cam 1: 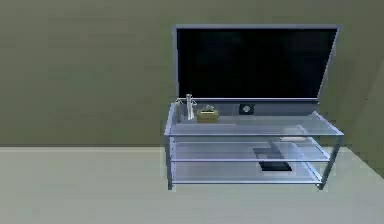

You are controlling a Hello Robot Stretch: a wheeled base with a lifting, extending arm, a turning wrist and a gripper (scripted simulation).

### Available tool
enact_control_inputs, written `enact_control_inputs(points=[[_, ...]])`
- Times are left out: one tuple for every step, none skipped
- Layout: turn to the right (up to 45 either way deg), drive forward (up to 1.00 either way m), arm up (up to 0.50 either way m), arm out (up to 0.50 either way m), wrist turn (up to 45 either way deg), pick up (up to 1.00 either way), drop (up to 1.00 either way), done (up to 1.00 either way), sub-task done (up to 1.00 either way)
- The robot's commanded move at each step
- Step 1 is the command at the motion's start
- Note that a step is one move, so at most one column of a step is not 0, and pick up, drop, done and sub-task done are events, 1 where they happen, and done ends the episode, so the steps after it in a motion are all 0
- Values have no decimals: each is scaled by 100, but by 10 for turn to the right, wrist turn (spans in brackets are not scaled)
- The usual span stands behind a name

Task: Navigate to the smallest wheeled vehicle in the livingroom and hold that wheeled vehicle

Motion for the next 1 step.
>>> enact_control_inputs(points=[[-450, 0, 0, 0, 0, 0, 0, 0, 0]])
